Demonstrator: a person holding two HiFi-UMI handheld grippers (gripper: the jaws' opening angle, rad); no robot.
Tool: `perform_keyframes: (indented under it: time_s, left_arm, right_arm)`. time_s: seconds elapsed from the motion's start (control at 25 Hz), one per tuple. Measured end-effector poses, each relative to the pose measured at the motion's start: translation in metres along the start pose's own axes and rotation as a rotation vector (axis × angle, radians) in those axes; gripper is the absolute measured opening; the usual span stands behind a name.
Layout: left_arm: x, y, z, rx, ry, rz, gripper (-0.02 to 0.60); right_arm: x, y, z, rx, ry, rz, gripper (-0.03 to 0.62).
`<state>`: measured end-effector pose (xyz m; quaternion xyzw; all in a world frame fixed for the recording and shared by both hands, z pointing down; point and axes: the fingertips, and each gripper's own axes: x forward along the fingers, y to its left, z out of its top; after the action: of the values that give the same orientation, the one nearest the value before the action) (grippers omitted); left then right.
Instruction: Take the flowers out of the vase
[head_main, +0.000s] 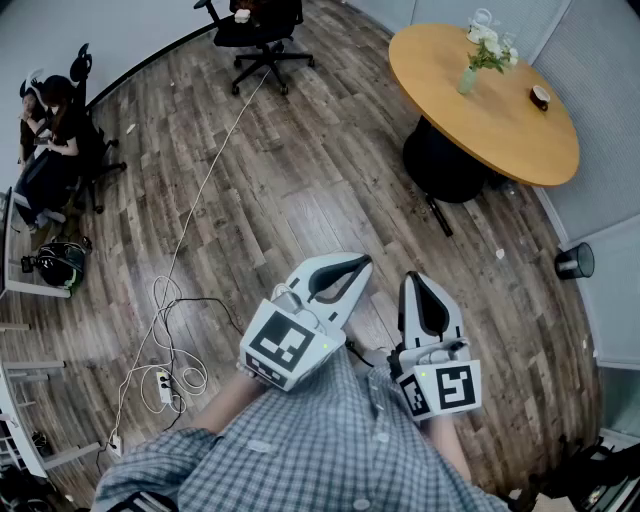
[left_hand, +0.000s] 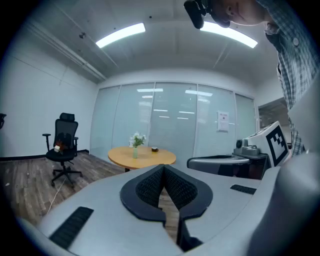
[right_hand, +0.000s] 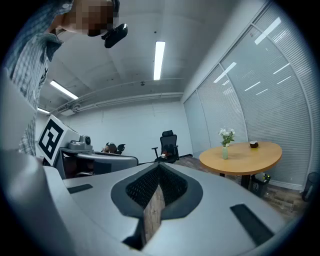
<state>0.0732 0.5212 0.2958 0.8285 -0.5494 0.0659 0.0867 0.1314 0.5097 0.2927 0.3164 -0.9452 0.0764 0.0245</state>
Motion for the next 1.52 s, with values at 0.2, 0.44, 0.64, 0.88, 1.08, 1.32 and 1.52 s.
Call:
perform_keyframes:
  time_s: [0.2, 0.44, 0.64, 0.88, 1.08, 1.32, 1.52]
  left_arm:
    - [-0.007, 0.009, -0.003, -0.001, -0.004, 0.004, 0.006]
    - [-0.012, 0.016, -0.005, -0.002, -0.009, 0.014, 0.006]
    - [-0.024, 0.026, -0.007, 0.000, -0.015, 0.030, 0.006]
    - [-0.042, 0.041, -0.009, -0.001, -0.033, 0.058, 0.006]
    - [-0.051, 0.047, -0.010, 0.008, -0.036, 0.078, 0.006]
    - [-0.060, 0.047, -0.010, 0.018, -0.035, 0.105, 0.006]
    - [-0.061, 0.058, -0.014, 0.010, -0.029, 0.140, 0.006]
  right_arm:
    - [0.007, 0.008, -0.004, -0.008, 0.010, 0.002, 0.009]
    - [0.012, 0.014, -0.006, -0.024, 0.015, 0.009, 0.009]
    - [0.016, 0.019, -0.003, -0.023, -0.002, -0.006, 0.008]
    - [0.018, 0.024, -0.002, -0.042, -0.014, -0.036, 0.009]
    - [0.015, 0.026, -0.005, -0.036, -0.010, -0.044, 0.009]
    - [0.020, 0.032, -0.008, -0.009, -0.010, -0.019, 0.009]
    - [0.032, 0.029, -0.013, -0.002, 0.008, 0.000, 0.009]
